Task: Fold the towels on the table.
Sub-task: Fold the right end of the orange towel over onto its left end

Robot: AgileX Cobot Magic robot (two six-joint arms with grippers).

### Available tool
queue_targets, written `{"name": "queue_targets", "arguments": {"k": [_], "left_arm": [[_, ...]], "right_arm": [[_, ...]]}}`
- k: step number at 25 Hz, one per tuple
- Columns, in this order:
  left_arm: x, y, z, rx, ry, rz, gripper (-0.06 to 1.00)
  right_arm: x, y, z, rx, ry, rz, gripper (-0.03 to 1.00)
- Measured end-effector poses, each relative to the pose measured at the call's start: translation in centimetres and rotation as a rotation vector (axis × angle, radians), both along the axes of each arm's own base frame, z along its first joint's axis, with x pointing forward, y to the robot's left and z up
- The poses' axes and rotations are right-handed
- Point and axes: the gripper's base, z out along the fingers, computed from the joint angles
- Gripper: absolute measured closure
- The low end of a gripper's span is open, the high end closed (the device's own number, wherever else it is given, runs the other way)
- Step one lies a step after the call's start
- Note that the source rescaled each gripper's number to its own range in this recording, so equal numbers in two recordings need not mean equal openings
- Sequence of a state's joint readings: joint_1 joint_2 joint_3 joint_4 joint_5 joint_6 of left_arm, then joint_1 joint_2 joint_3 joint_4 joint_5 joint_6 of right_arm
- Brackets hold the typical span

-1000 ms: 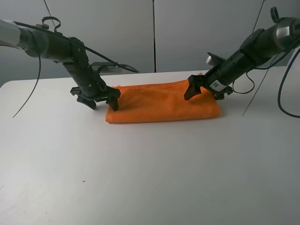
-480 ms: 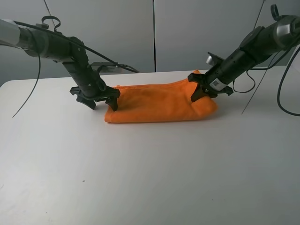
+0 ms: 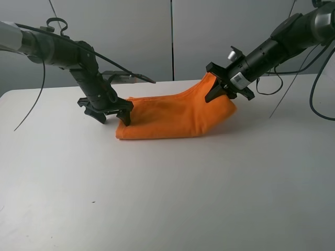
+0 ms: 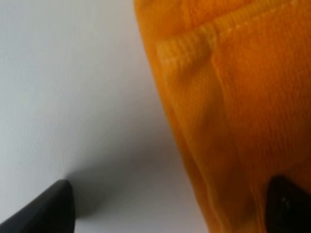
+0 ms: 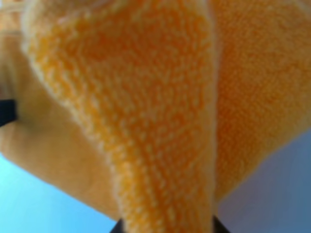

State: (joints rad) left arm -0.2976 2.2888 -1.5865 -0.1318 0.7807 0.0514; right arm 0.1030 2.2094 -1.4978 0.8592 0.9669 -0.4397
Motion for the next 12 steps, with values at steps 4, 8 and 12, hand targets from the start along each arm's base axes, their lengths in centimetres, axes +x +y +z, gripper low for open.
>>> {"name": "queue_targets", "arguments": {"k": [4, 8, 12], "left_arm": [[0.0, 0.0, 0.2, 0.001, 0.001, -0.002, -0.05], [-0.1, 0.0, 0.2, 0.002, 0.004, -0.002, -0.05], [-0.1, 0.0, 0.2, 0.002, 0.006, -0.002, -0.05]], "right_arm": [[-0.1, 0.7, 0.4, 0.07, 0.022, -0.014, 0.93], [-0.2, 2.3, 0.8, 0.131, 0.028, -0.021, 0.93], [-0.5, 4.2, 1.2, 0.181, 0.032, -0.011, 0.93]]}}
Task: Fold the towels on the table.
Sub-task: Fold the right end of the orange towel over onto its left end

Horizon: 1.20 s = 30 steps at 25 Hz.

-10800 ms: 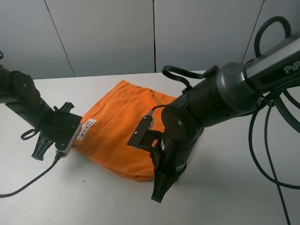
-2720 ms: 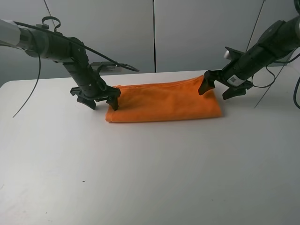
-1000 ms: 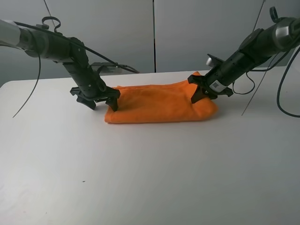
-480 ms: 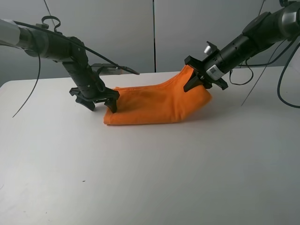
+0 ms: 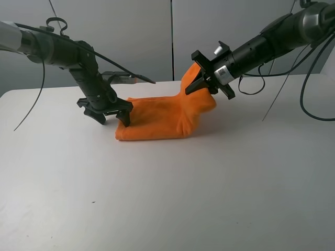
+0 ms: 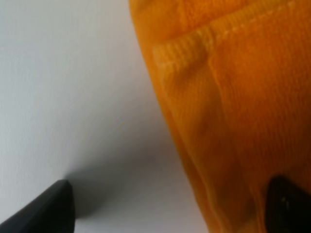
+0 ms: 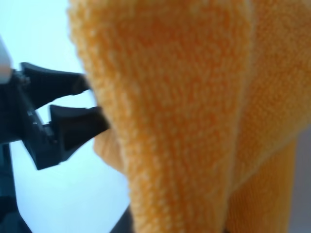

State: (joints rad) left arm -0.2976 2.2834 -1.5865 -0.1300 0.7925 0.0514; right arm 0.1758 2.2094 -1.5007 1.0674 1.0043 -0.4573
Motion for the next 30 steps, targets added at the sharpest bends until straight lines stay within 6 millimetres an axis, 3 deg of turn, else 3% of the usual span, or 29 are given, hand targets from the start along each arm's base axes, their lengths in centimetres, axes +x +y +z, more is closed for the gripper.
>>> {"name": "queue_targets", "arguments": {"k": [18, 25, 30], "left_arm": [[0.0, 0.0, 0.0, 0.0, 0.0, -0.002, -0.05], [0.0, 0.0, 0.0, 0.003, 0.001, -0.005, -0.05], [0.0, 0.0, 0.0, 0.004, 0.001, -0.006, -0.05]], "right_arm": [[-2.1, 8.2, 0.4, 0.075, -0.02, 0.012, 0.93], [-1.8, 9.1, -2.1, 0.135, 0.069, -0.055, 0.93], [-1.6, 9.3, -2.3, 0.18, 0.091, -0.095, 0.93]]}}
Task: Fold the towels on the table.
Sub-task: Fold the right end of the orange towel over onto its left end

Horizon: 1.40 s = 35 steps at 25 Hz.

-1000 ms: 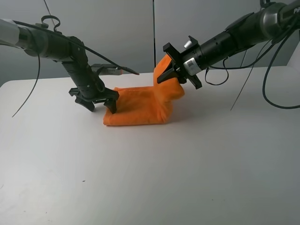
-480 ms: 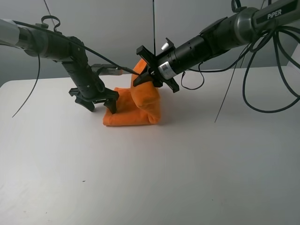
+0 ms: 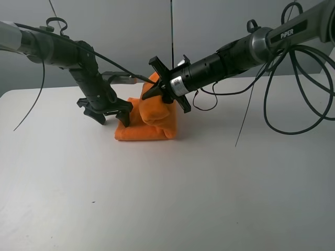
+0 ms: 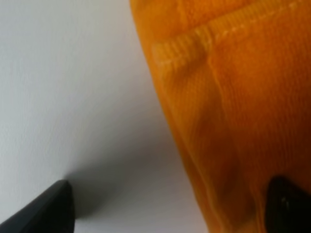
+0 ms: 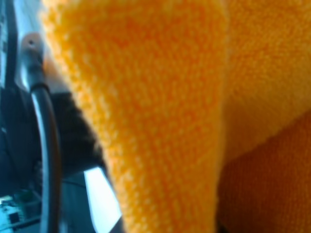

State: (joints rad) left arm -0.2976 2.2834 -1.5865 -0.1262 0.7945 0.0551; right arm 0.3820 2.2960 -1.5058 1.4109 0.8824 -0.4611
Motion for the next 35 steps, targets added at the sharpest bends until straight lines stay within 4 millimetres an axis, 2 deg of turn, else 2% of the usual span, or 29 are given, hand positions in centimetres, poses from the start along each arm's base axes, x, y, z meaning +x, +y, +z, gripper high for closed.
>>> {"name": "queue_targets", "arguments": {"k": [9, 15, 19, 23, 33, 35], "left_arm": [[0.0, 0.0, 0.0, -0.001, -0.004, 0.0, -0.05], [0.1, 0.0, 0.0, 0.001, -0.009, -0.001, -0.05], [0.1, 0.1, 0.0, 0.01, -0.011, -0.008, -0.05], [0.0, 0.5, 1.0, 0.047, -0.035, -0.038, -0.05], [-0.6, 2.1, 9.5, 0.084, -0.187, -0.059, -0.05], [-0.8, 3.0, 11.3, 0.081, -0.212, -0.038, -0.05]], "right_arm": [[-0.6, 1.7, -0.4, -0.007, -0.001, -0.016, 0.93], [-0.5, 1.7, -2.4, -0.03, 0.03, -0.036, 0.93], [-0.4, 1.6, -2.4, -0.03, 0.031, -0.053, 0.93], [-0.3, 1.6, -2.4, -0.027, 0.034, -0.06, 0.93], [-0.4, 1.7, -2.5, -0.021, 0.039, -0.058, 0.93], [-0.4, 1.7, -2.4, -0.019, 0.041, -0.058, 0.84]]}}
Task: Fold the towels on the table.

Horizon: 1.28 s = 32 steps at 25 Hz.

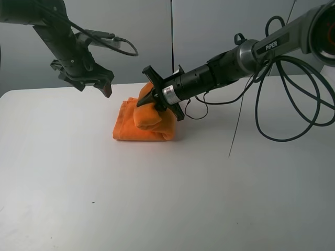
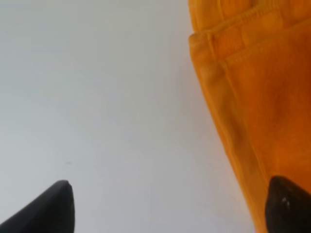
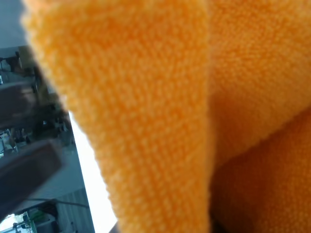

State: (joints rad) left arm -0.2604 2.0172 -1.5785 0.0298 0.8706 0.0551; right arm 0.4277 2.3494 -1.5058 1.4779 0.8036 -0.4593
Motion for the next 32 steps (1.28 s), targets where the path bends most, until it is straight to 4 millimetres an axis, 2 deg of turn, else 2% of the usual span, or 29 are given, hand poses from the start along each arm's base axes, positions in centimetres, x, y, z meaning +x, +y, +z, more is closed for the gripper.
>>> {"name": "queue_targets", "arguments": {"k": [3, 5, 6, 7, 12, 16, 19, 23, 25, 27, 29, 32], "left_arm": [[-0.6, 1.4, 3.2, -0.019, -0.057, 0.031, -0.05], [-1.2, 1.9, 5.3, -0.031, -0.1, 0.042, -0.05], [-1.6, 2.1, 6.5, -0.038, -0.127, 0.044, -0.05], [-2.1, 2.2, 7.7, -0.044, -0.153, 0.045, -0.05], [-4.0, 2.7, 11.6, -0.067, -0.244, 0.048, -0.05], [-4.9, 2.9, 12.7, -0.069, -0.233, 0.06, -0.05], [-5.8, 3.1, 13.4, -0.067, -0.209, 0.069, -0.05], [-7.7, 4.1, 15.4, -0.078, -0.212, 0.099, -0.05], [-9.1, 5.6, 16.9, -0.1, -0.235, 0.143, -0.05], [-10.9, 7.2, 17.6, -0.117, -0.248, 0.193, -0.05], [-13.3, 9.0, 17.6, -0.123, -0.261, 0.249, -0.05], [-17.7, 10.8, 17.1, -0.137, -0.295, 0.324, -0.05]], "right_arm": [[0.0, 0.2, 0.2, 0.032, 0.007, 0.002, 0.48], [-0.1, 0.3, 0.5, 0.063, 0.004, 0.016, 0.14], [-0.2, 0.4, 0.7, 0.075, 0.002, 0.024, 0.04], [-0.2, 0.5, 1.2, 0.084, -0.009, 0.024, 0.0], [-1.2, 1.9, 3.9, 0.117, -0.062, 0.07, -0.03], [-2.7, 3.8, 5.4, 0.137, -0.095, 0.133, -0.03], [-2.7, 3.5, 6.3, 0.126, -0.147, 0.162, -0.03], [-1.7, 0.0, 8.6, -0.004, -0.278, 0.225, -0.03], [-1.2, -3.0, 10.4, -0.156, -0.342, 0.256, -0.03], [-1.4, -6.1, 12.1, -0.342, -0.389, 0.26, -0.03], [-2.4, -9.3, 13.8, -0.563, -0.434, 0.257, -0.03], [-5.7, -12.9, 17.8, -0.802, -0.526, 0.199, -0.03]]}}
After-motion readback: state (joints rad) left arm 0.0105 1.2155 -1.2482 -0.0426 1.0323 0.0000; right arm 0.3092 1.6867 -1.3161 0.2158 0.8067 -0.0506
